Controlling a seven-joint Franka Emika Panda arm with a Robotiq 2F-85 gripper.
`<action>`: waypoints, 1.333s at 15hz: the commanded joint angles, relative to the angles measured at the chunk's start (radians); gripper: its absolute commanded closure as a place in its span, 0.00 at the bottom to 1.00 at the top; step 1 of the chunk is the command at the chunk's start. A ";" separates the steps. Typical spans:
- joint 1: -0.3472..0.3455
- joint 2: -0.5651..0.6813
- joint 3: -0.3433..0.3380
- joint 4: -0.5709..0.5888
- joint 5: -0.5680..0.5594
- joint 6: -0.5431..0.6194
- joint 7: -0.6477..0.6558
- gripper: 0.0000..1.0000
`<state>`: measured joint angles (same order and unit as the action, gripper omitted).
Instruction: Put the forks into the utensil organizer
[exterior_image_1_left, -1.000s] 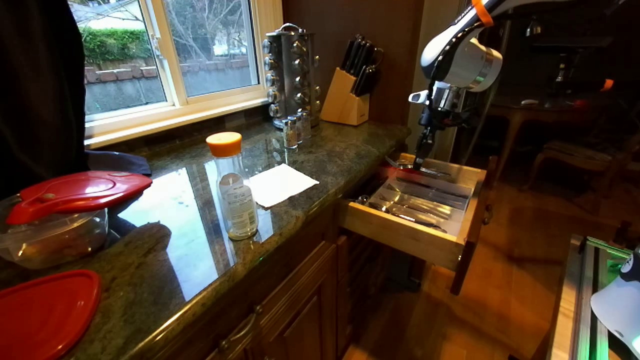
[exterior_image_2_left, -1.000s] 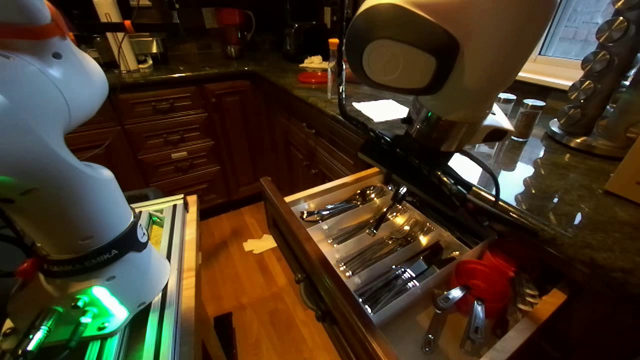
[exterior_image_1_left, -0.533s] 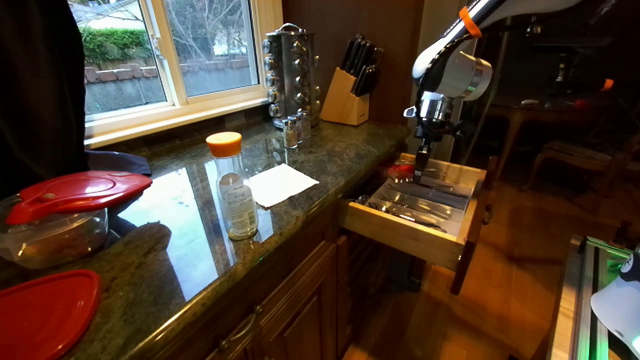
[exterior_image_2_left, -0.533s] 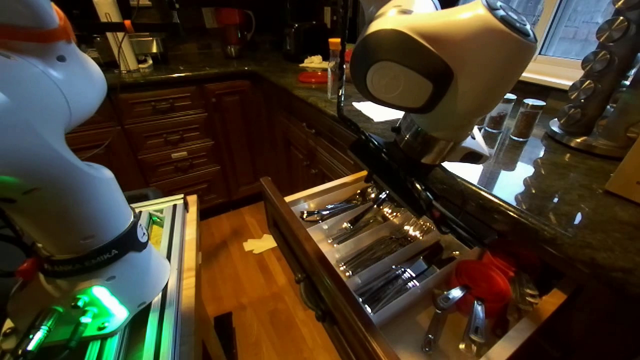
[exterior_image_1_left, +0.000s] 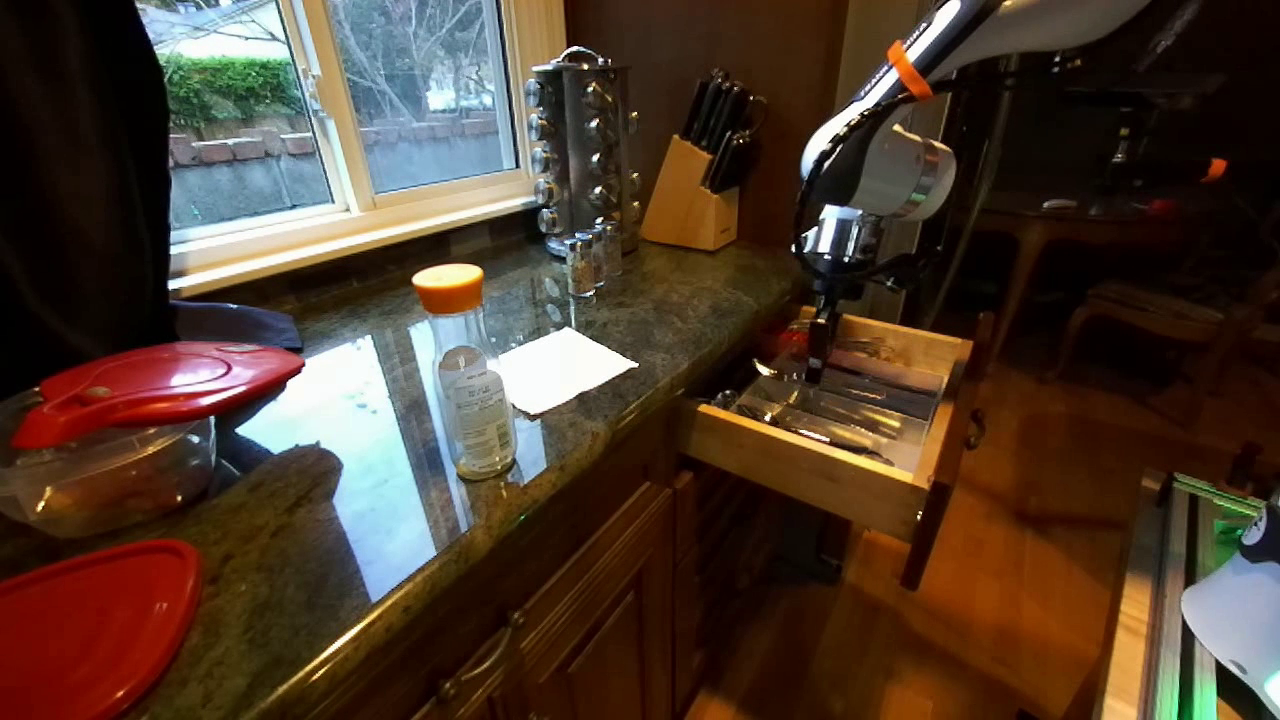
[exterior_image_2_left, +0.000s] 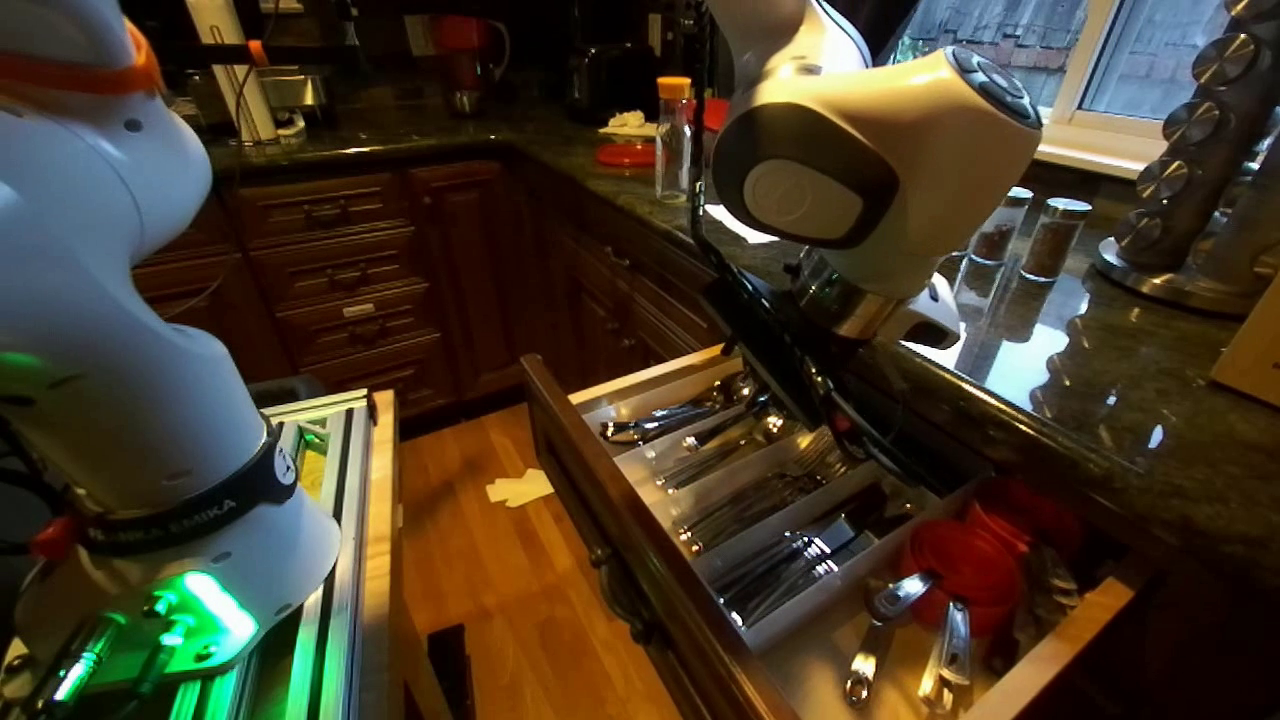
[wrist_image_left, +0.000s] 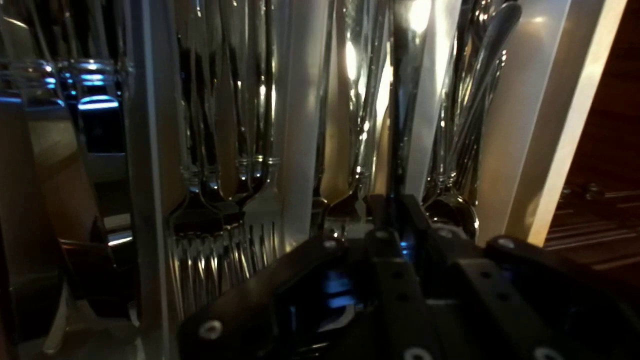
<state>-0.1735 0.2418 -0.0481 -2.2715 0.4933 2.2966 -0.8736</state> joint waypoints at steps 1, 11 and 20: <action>-0.001 0.038 0.011 0.019 -0.005 0.028 0.075 0.98; -0.007 0.099 0.027 0.032 -0.037 0.045 0.154 0.98; 0.005 0.053 0.028 -0.012 -0.120 0.076 0.170 0.31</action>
<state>-0.1726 0.3319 -0.0232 -2.2509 0.4280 2.3301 -0.7408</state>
